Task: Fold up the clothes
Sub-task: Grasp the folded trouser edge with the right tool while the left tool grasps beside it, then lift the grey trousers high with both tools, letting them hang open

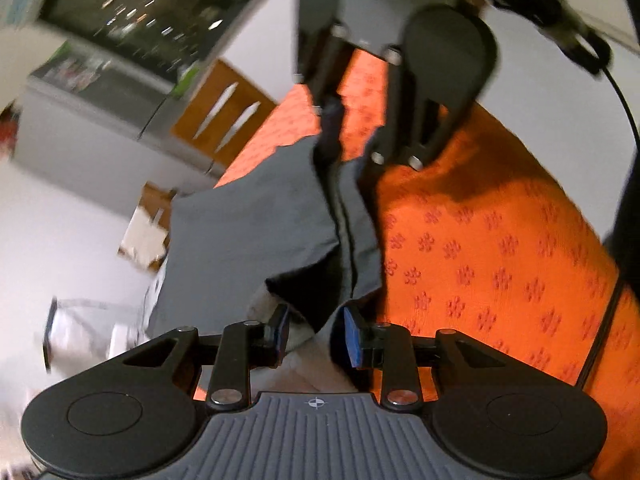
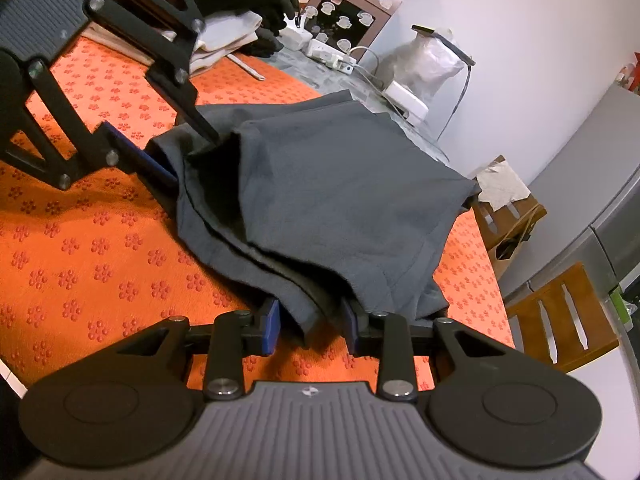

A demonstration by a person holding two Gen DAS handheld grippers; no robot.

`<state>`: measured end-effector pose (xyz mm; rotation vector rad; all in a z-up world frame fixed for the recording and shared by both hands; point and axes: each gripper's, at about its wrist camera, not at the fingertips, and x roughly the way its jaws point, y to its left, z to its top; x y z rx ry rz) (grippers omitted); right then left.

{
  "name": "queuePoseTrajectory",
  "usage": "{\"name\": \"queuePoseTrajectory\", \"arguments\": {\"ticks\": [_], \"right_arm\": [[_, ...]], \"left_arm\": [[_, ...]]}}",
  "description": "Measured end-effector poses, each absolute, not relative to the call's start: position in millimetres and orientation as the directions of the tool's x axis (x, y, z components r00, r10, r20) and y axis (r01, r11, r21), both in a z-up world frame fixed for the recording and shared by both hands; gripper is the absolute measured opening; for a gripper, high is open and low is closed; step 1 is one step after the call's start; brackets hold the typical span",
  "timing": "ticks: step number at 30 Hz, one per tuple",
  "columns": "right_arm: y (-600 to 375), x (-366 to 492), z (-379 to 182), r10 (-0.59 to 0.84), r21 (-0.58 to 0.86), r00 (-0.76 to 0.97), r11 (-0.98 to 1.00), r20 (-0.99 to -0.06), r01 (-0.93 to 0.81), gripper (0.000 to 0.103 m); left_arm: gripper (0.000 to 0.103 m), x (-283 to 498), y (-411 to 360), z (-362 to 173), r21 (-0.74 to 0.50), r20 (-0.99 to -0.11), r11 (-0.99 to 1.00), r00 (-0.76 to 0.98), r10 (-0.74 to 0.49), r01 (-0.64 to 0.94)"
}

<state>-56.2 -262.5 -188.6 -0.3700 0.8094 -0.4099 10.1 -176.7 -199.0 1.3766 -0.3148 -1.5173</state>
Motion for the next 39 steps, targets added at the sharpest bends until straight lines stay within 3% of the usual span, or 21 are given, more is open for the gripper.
{"name": "queuePoseTrajectory", "arguments": {"ticks": [11, 22, 39], "right_arm": [[-262.4, -56.2, -188.9, -0.491, -0.455, 0.615, 0.86, -0.617, 0.23, 0.036], [-262.4, -57.8, -189.2, -0.496, -0.449, 0.611, 0.859, -0.616, 0.246, 0.036], [-255.4, -52.0, -191.0, -0.507, -0.476, 0.638, 0.846, -0.579, 0.241, 0.036]], "left_arm": [[0.034, 10.4, -167.1, -207.1, 0.813, -0.555, -0.509, 0.112, -0.824, 0.284], [0.034, 11.1, -181.0, -218.5, 0.776, -0.627, -0.613, 0.078, -0.775, 0.148], [0.037, 24.4, -212.0, -219.7, 0.809, -0.585, -0.533, 0.25, -0.772, 0.247]]}}
